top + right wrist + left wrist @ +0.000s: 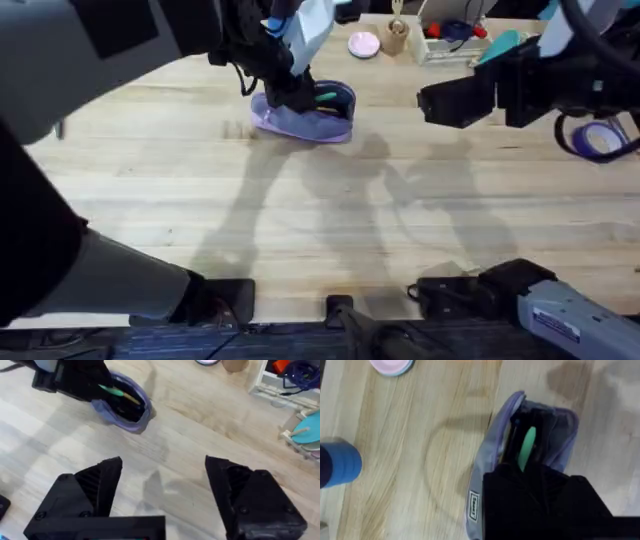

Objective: Unzip the bag, pick up the pens from the table one at a time and place them inside, then zip the bag closed.

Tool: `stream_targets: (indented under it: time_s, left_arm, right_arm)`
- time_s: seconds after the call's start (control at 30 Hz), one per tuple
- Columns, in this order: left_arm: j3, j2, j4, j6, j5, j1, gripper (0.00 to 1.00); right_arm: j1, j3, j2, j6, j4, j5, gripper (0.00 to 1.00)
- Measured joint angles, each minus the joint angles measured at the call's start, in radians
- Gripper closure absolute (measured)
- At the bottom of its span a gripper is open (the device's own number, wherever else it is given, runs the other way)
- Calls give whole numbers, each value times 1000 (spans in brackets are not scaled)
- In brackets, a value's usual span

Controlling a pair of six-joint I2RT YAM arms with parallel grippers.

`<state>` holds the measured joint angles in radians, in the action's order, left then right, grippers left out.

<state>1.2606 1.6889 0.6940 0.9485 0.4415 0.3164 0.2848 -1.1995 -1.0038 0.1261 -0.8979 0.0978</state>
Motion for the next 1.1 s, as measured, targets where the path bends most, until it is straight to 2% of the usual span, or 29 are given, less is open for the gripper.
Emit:
stream_targets:
  time_s: [0.17,0.43,0.53,0.6,0.7,0.73,1.1]
  left_arm:
    - [0,29,-6,15,-44,0,958]
    - [0,49,-6,20,-59,0,936]
    - [0,49,-8,22,-66,0,802]
    - [0,49,-9,25,-71,0,562]
    - [0,49,-8,25,-76,0,86]
    - [0,49,-7,24,-79,0,34]
    - [0,41,-4,24,-79,0,9]
  right_arm:
    - [0,0,0,-7,1,0,6]
    - [0,0,0,-11,1,0,5]
    - [0,0,0,-11,2,0,5]
    - [0,0,0,-11,1,0,5]
    - [0,0,0,-11,1,0,5]
    - [0,0,0,-11,1,0,5]
    - [0,0,0,-11,3,0,5]
